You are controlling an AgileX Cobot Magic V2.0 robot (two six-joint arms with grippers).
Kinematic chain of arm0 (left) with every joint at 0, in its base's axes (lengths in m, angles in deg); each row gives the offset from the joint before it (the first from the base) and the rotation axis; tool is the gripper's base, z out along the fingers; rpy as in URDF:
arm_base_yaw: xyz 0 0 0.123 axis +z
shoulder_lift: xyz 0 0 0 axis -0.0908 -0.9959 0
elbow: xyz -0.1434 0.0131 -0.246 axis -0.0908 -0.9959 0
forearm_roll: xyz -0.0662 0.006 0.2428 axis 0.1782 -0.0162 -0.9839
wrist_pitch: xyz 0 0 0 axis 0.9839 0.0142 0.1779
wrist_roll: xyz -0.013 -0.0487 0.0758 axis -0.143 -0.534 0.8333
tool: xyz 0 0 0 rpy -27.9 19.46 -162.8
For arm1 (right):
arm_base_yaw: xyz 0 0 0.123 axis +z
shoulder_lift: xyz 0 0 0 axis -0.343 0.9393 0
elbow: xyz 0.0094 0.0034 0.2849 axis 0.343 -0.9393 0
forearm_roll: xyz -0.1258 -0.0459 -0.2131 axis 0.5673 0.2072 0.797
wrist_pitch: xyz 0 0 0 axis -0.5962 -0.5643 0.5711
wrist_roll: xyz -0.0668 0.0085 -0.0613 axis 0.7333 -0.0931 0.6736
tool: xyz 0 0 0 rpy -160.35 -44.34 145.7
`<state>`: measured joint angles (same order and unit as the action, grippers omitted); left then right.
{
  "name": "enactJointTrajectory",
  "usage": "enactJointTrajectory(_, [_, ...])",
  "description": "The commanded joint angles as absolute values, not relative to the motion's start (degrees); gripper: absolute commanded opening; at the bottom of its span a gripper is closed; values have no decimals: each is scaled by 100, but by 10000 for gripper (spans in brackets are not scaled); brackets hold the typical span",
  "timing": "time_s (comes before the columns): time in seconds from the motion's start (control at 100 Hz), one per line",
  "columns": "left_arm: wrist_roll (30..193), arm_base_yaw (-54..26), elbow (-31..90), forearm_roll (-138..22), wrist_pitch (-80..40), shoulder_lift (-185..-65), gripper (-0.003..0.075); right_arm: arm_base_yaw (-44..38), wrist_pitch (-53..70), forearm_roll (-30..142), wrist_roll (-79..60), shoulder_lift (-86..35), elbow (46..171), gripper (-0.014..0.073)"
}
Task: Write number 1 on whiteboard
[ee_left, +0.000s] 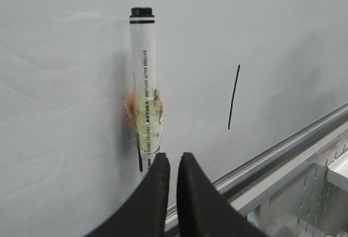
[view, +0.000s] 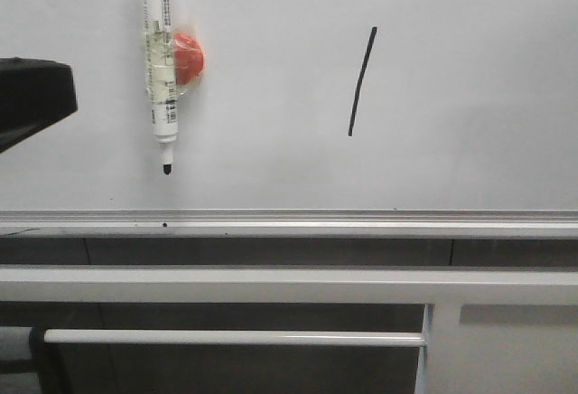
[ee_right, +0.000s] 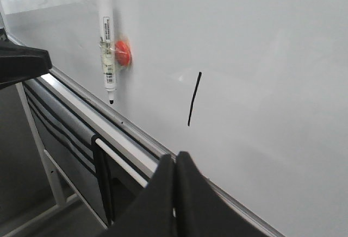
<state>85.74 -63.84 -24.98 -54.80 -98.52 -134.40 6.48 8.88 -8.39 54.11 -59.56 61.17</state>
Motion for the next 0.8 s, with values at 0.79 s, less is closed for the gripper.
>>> enactJointTrajectory(0.79, [9620, -6433, -2793, -5090, -10102, -12360, -20, 634, 418, -714, 5485, -8547, 6300, -64])
